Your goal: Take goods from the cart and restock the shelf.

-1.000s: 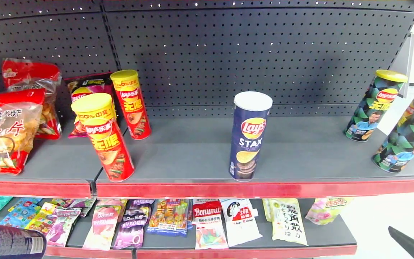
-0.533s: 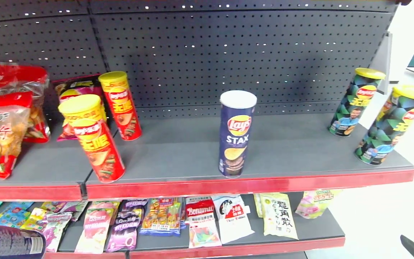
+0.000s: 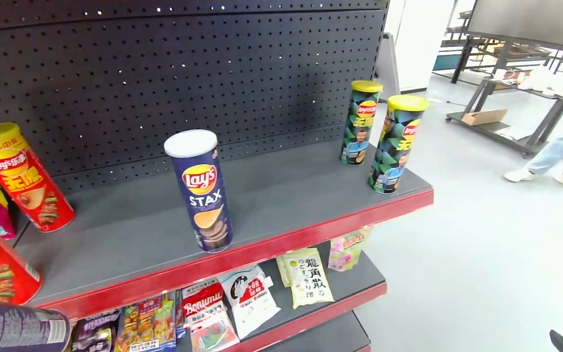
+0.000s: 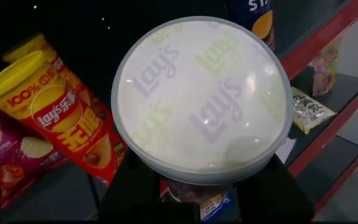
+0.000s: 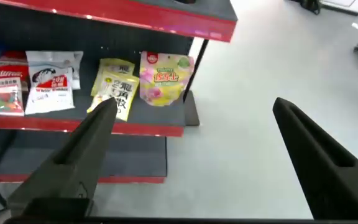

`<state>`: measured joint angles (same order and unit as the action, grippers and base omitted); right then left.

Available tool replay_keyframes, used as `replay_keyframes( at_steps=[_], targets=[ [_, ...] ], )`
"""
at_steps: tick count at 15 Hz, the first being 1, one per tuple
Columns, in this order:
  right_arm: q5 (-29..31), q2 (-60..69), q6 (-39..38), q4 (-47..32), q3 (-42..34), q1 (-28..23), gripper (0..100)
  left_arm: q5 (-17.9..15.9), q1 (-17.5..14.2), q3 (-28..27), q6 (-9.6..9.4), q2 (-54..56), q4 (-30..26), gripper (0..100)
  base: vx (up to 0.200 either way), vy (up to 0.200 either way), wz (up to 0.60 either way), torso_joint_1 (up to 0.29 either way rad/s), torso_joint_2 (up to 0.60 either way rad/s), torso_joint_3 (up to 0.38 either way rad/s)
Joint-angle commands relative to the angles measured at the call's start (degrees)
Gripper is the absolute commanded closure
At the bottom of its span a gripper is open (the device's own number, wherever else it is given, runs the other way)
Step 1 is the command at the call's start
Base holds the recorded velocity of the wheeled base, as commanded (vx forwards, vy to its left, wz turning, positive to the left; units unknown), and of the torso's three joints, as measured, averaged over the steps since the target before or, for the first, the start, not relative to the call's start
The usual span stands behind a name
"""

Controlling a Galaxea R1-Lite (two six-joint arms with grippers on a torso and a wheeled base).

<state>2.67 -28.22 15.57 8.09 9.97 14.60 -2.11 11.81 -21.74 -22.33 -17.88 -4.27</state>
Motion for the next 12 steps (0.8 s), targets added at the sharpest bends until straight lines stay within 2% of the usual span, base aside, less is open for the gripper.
replay_keyframes(
  at_steps=[1, 3, 5, 6, 7, 8, 10, 12],
  targets=[
    [-0.03, 2.12, -0.1, -0.01, -0.83, 0.07, 0, -1.41, 0.05, -0.24, 0.18, -0.31, 0.05, 100, 0.0, 0.0, 0.0, 0.0, 0.0, 0.0],
    [-0.03, 7.3, -2.38, -0.01, -3.91, -0.45, 0, -1.85, -0.04, -0.85, 1.06, -2.33, 0.22, 100, 0.0, 0.0, 0.0, 0.0, 0.0, 0.0],
    [-0.3, 15.74, -5.11, -0.1, -7.69, -0.28, 0, -1.58, -0.04, -3.23, 4.4, -6.02, 0.22, 100, 0.0, 0.0, 0.0, 0.0, 0.0, 0.0],
    [0.32, 21.19, -4.67, -0.8, -9.53, -0.72, 0, -1.67, -0.04, -4.54, 5.37, -8.22, 0.22, 100, 0.0, 0.0, 0.0, 0.0, 0.0, 0.0],
    [0.85, 23.04, -3.97, -2.21, -9.97, -0.98, 0, -1.76, -0.04, -5.07, 5.81, -9.45, 0.31, 100, 0.0, 0.0, 0.0, 0.0, 0.0, 0.0],
    [5.06, 22.68, -3.53, -2.91, -9.97, -1.07, 0, -2.64, -0.04, -5.69, 7.22, -12.26, 0.31, 100, 0.0, 0.0, 0.0, 0.0, 0.0, 0.0],
    [7.44, 22.68, -4.14, -3.44, -9.97, -1.07, 0, -4.75, -0.04, -6.21, 8.01, -14.9, 0.66, 100, 0.0, 0.0, 0.0, 0.0, 0.0, 0.0],
    [8.05, 22.68, -7.04, -3.88, -9.97, -1.07, 0, -6.15, -0.04, -7.53, 9.15, -20.09, 4.79, 100, 0.0, 0.0, 0.0, 0.0, 0.0, 0.0]
  ],
)
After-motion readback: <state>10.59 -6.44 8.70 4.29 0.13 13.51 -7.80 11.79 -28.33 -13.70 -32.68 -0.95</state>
